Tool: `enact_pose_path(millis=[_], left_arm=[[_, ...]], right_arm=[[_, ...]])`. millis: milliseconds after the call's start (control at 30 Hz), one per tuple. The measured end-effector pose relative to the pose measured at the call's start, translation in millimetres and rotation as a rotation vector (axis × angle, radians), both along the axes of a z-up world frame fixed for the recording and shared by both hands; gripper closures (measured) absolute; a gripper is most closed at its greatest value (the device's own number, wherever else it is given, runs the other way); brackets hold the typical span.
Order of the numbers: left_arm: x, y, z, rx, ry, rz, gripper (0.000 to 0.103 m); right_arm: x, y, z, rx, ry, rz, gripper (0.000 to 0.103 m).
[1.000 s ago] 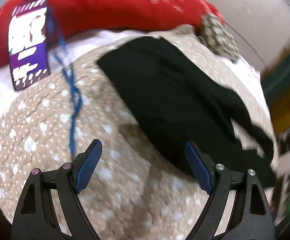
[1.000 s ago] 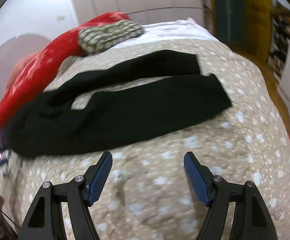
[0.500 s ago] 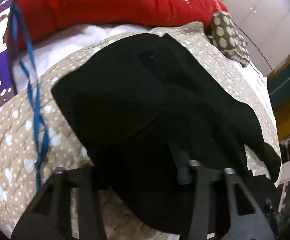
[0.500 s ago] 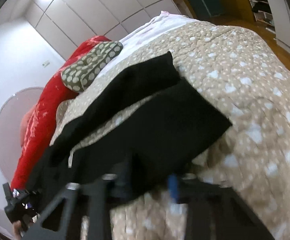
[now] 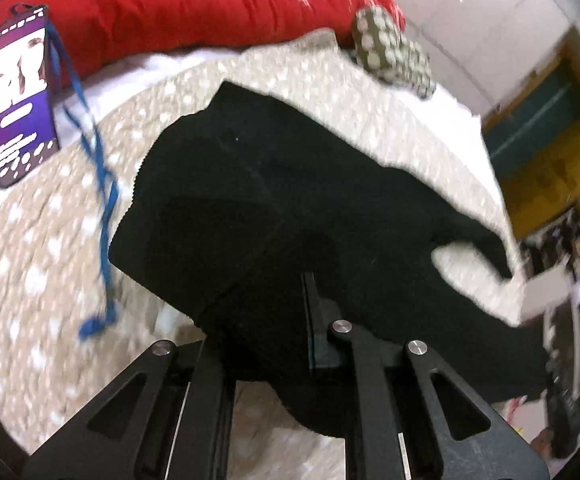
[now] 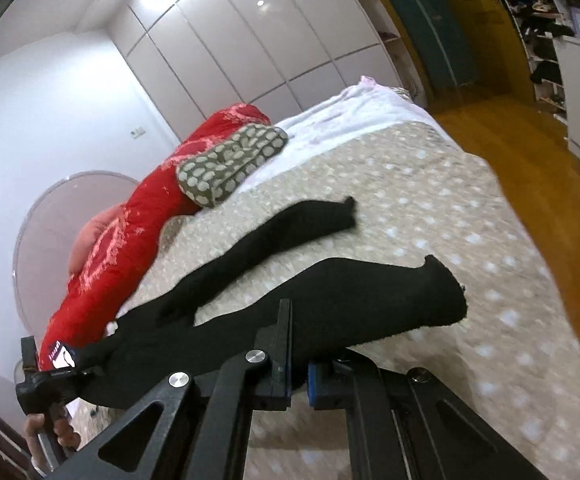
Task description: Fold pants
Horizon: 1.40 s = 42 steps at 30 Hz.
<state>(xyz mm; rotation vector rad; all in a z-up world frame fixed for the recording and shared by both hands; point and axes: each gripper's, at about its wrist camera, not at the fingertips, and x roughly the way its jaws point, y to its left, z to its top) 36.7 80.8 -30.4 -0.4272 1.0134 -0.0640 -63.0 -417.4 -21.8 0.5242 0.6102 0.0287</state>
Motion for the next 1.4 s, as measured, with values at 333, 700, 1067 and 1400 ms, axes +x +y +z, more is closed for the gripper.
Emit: enact_pose_path(millis=[333,700,1067,1400], left_arm=[[-41,1,6,0.168,0.034,-0.003,0.083],[-58,4,51,0.251,-0.064,0.031,0.083],[-15,-13,17,0.209,-0.039,0.004,0.052],[46,8,-23,0.209,0.036,0.061,0.052]], right_arm=[[-31,-54,-39,-0.196,0.317,-0.289,0.091],[20,70,-19,-0.087,0.163,0.197,0.089],[73,193,-61,-0.242,0.259,0.512,0.084],[193,253,-4,-0.300,0.036,0.644,0.054]])
